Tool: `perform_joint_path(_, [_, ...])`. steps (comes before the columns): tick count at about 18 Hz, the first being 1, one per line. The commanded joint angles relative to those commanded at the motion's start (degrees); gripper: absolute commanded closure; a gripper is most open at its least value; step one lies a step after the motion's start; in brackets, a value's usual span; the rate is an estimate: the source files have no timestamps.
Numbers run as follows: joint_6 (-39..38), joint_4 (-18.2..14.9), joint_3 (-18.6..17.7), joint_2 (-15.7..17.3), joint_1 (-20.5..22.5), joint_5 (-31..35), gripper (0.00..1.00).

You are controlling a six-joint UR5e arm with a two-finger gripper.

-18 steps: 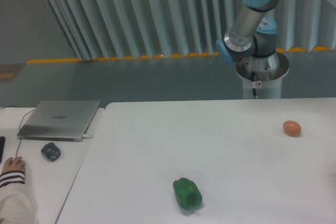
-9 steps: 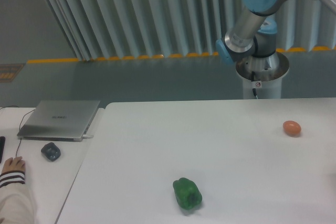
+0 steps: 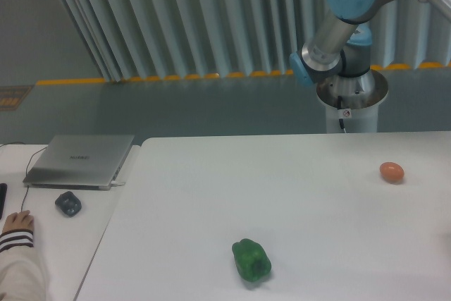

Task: Place the red pepper on the table

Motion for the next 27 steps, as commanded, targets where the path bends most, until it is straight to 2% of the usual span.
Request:
perform_joint_path(2, [0.0,3.33,0.44,-1.4,0.0,0.0,0.0])
perform_joint_path(3, [0.09,3.52,0.44,-1.67,0.0,0.0,0.0])
perform_joint_path(8, [0.35,3.61,1.06,-1.85,-0.09,0.0,0.0])
perform_joint_path(15, [0.26,3.7,1.67,-4.4,-0.09,0.0,0.0])
perform_joint_path(27, [0.0,3.87,3.61,-6.16,-0.35,0.09,0.0])
